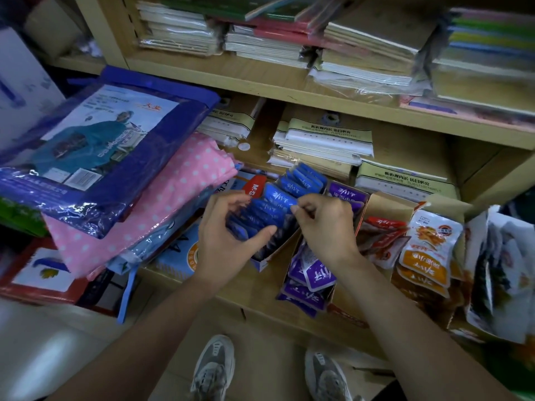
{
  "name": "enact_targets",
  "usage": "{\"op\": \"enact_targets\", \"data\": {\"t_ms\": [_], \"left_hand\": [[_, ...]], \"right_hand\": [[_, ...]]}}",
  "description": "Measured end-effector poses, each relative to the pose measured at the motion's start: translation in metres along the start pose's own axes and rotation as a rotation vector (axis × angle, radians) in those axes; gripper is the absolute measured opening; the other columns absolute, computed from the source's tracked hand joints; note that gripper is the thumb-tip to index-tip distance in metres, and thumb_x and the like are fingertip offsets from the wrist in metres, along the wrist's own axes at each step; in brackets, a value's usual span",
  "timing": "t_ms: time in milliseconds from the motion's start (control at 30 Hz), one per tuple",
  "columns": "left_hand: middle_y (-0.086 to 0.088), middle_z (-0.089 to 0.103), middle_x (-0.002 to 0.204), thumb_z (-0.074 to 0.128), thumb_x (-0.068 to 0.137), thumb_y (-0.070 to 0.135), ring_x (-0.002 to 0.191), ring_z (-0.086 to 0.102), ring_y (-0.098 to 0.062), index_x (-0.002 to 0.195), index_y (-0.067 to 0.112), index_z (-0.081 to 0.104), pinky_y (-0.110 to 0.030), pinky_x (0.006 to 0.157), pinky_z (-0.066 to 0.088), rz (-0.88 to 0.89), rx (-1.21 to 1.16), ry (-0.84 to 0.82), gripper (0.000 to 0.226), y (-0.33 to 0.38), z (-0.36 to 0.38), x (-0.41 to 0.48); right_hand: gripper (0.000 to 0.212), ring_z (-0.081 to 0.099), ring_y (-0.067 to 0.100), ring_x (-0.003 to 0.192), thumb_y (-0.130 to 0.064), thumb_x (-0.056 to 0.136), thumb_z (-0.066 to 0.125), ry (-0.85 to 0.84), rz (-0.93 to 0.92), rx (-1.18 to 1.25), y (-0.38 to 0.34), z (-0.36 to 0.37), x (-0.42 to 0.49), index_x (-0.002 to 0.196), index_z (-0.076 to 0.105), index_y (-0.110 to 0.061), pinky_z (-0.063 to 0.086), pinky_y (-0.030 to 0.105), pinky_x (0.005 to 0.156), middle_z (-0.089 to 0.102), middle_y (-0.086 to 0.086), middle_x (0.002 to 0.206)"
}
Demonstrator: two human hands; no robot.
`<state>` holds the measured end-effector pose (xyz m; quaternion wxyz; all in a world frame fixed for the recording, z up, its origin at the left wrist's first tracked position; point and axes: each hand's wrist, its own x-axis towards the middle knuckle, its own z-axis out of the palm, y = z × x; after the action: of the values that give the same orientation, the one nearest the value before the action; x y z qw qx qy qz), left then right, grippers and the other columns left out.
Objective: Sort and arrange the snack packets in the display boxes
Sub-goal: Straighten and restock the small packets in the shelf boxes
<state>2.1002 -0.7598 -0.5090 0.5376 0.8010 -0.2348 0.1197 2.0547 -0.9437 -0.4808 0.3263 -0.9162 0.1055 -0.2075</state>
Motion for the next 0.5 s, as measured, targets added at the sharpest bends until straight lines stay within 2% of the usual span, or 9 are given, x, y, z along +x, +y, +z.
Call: {"op": "enact_targets", "data": {"t_ms": [33, 133, 267, 333, 400, 500], "left_hand": [[0.001, 0.059, 0.118, 0.09, 0.073, 0.029, 0.108, 0.06, -0.013, 0.117, 0.013, 0.061, -0.019, 0.09, 0.047, 0.008, 0.025, -0.04, 0.056, -0.002, 0.0, 0.001], [0.006, 0.058, 0.115, 0.089, 0.073, 0.034, 0.108, 0.058, -0.01, 0.119, 0.017, 0.059, -0.021, 0.09, 0.048, -0.013, 0.053, -0.139, 0.058, -0.008, 0.002, -0.003], [0.009, 0.056, 0.12, 0.09, 0.072, 0.036, 0.112, 0.056, -0.006, 0.129, 0.021, 0.055, -0.012, 0.09, 0.042, -0.018, 0.074, -0.24, 0.068, -0.013, -0.005, -0.007], [0.01, 0.053, 0.127, 0.091, 0.071, 0.035, 0.117, 0.053, -0.002, 0.136, 0.022, 0.05, -0.008, 0.091, 0.039, -0.021, 0.081, -0.304, 0.078, -0.014, -0.011, -0.006], [0.008, 0.051, 0.131, 0.091, 0.072, 0.029, 0.119, 0.053, -0.003, 0.141, 0.021, 0.046, -0.01, 0.092, 0.041, 0.002, 0.089, -0.337, 0.082, -0.014, -0.016, -0.005], [0.005, 0.052, 0.132, 0.09, 0.071, 0.022, 0.12, 0.054, -0.006, 0.138, 0.018, 0.048, -0.012, 0.095, 0.042, 0.063, 0.104, -0.335, 0.08, -0.014, -0.021, -0.003]], "right_hand": [[0.003, 0.06, 0.001, 0.063, -0.016, 0.092, 0.072, 0.02, 0.025, 0.02, 0.001, -0.002, 0.0, 0.089, 0.072, -0.016, 0.055, 0.027, 0.064, 0.064, -0.01, 0.07], [0.016, 0.059, 0.001, 0.069, -0.014, 0.085, 0.079, 0.031, 0.017, 0.03, 0.002, -0.003, -0.004, 0.095, 0.067, -0.018, 0.055, 0.022, 0.066, 0.06, -0.011, 0.074], [0.017, 0.062, 0.001, 0.076, -0.005, 0.083, 0.079, -0.035, -0.143, 0.086, -0.001, -0.003, -0.016, 0.094, 0.07, -0.015, 0.056, 0.021, 0.07, 0.065, -0.008, 0.085], [0.028, 0.063, 0.005, 0.079, -0.007, 0.081, 0.08, -0.118, -0.201, 0.084, -0.003, -0.003, -0.021, 0.107, 0.07, -0.014, 0.058, 0.023, 0.07, 0.065, -0.004, 0.099], [0.047, 0.062, 0.005, 0.086, -0.013, 0.08, 0.083, -0.19, -0.232, 0.039, -0.005, -0.003, -0.024, 0.122, 0.064, -0.014, 0.059, 0.025, 0.074, 0.062, -0.001, 0.115], [0.062, 0.067, 0.019, 0.099, -0.016, 0.077, 0.086, -0.196, -0.263, -0.061, -0.012, 0.002, -0.026, 0.132, 0.057, -0.013, 0.061, 0.036, 0.08, 0.061, 0.006, 0.124]]}}
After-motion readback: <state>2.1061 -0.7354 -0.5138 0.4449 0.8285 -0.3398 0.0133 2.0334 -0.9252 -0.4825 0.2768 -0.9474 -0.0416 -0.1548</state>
